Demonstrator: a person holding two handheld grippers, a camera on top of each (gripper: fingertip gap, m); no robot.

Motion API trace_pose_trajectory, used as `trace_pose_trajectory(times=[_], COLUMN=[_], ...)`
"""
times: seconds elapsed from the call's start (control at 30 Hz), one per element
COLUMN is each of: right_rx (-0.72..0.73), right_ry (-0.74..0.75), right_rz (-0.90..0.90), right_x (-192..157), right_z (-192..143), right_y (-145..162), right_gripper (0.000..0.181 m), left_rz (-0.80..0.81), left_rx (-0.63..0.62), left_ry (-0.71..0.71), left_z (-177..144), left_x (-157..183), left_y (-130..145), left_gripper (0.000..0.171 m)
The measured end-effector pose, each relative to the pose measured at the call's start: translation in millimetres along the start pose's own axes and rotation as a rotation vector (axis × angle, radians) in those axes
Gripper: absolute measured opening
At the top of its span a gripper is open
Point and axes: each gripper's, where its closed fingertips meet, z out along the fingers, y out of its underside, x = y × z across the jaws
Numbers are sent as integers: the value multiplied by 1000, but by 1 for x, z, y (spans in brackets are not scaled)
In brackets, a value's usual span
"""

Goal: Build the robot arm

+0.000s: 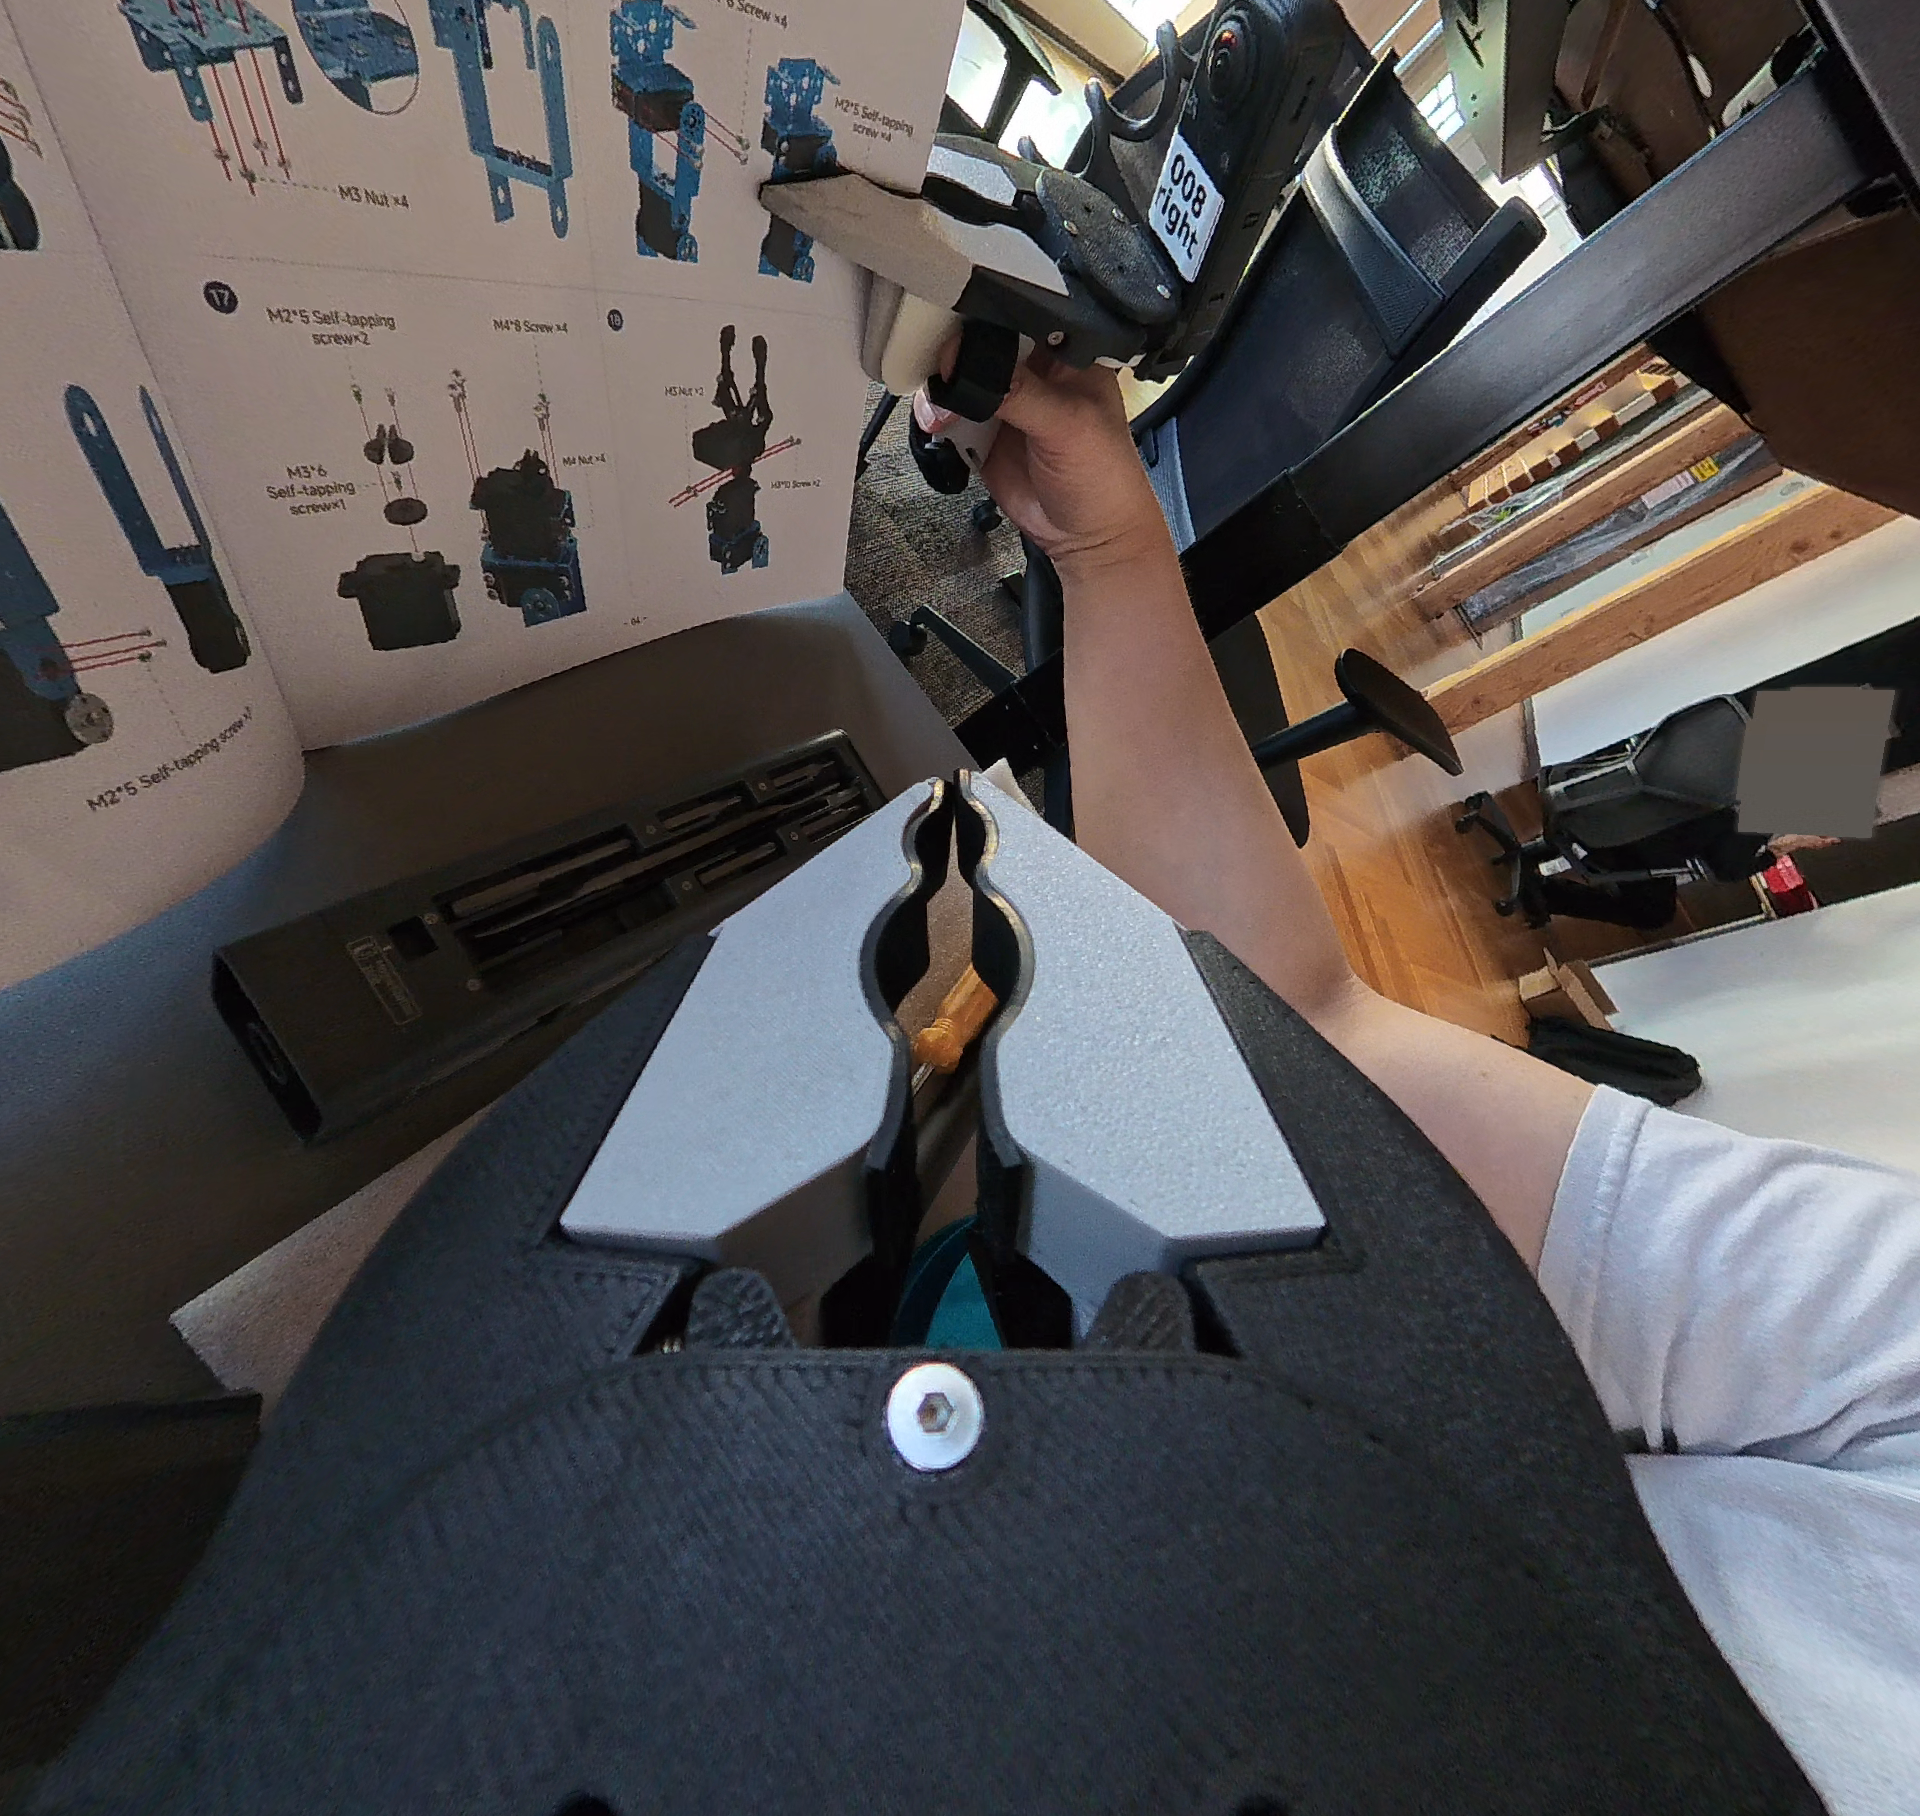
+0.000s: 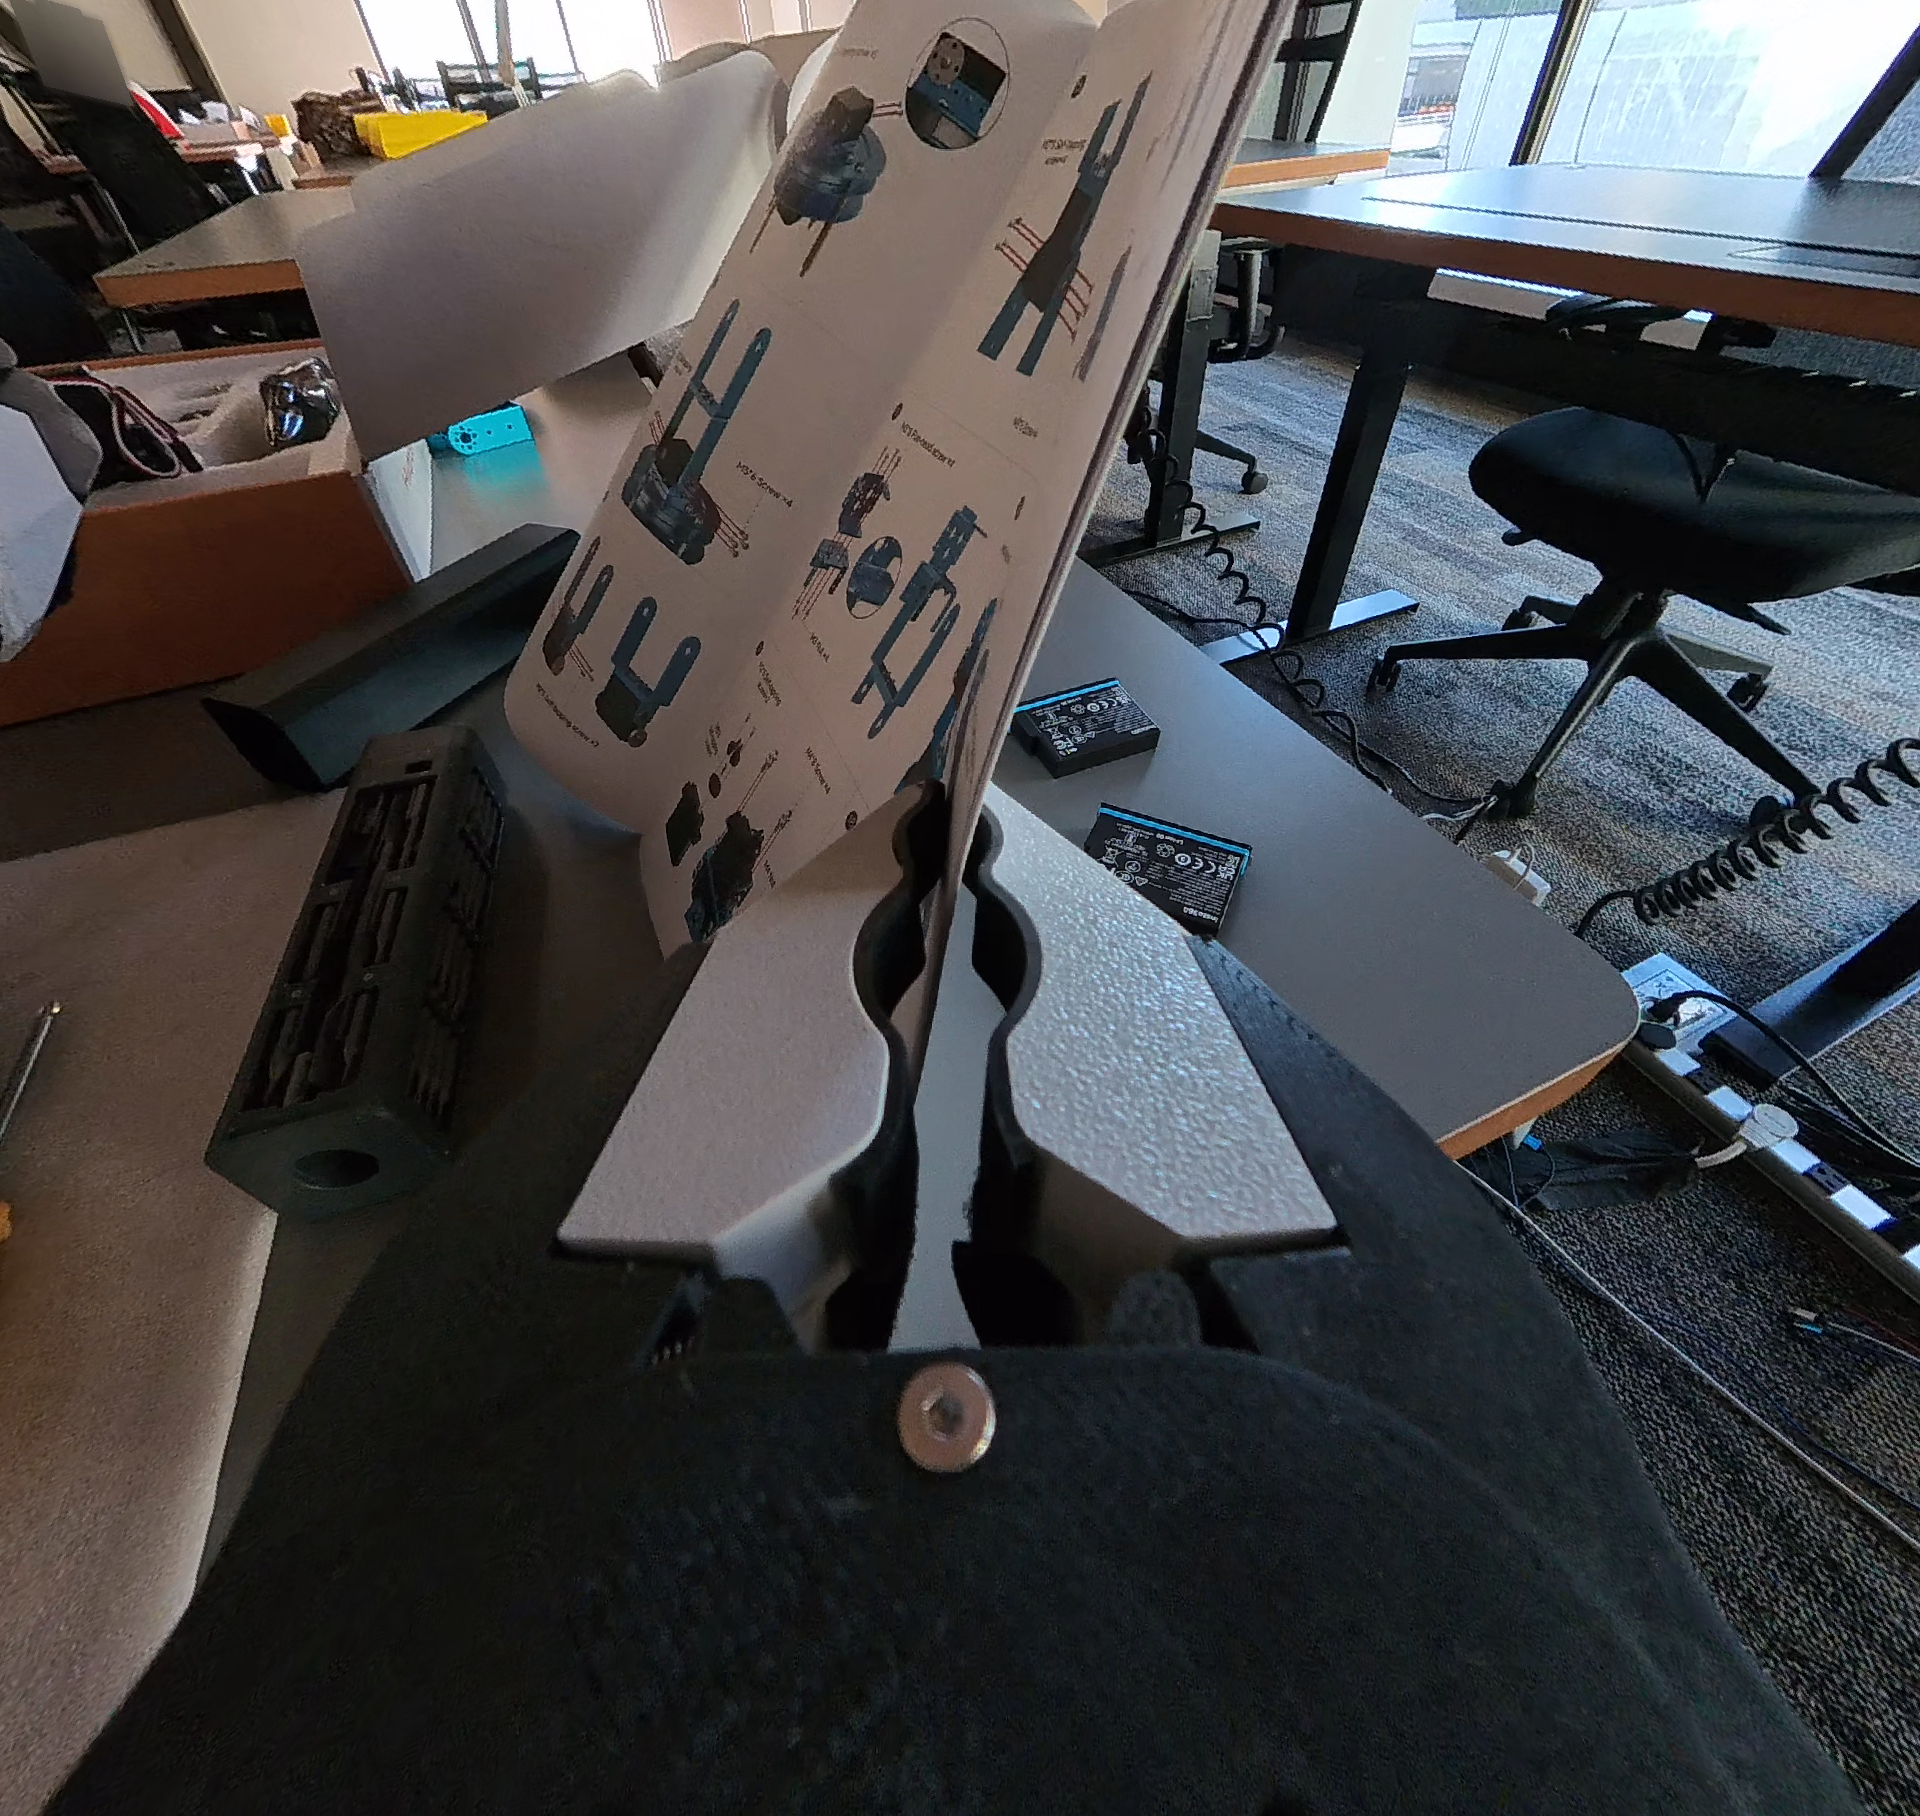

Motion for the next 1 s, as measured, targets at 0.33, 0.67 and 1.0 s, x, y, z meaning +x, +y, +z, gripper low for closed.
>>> trace_pose_trajectory(times=[0.33,0.67,1.0], right_rx=[-12,-164,-481], right_ry=[-9,2,-33], right_rz=[50,330,434], right_x=[1,12,8], right_z=[1,7,25], right_y=[0,16,72], right_gripper=[1,1,17], left_rz=[0,-2,-7], left_rx=[-1,-10,-29], left_ry=[3,6,38], left_z=[1,3,7], left_x=[1,1,12], left_y=[0,3,7], left_gripper=[0,0,0])
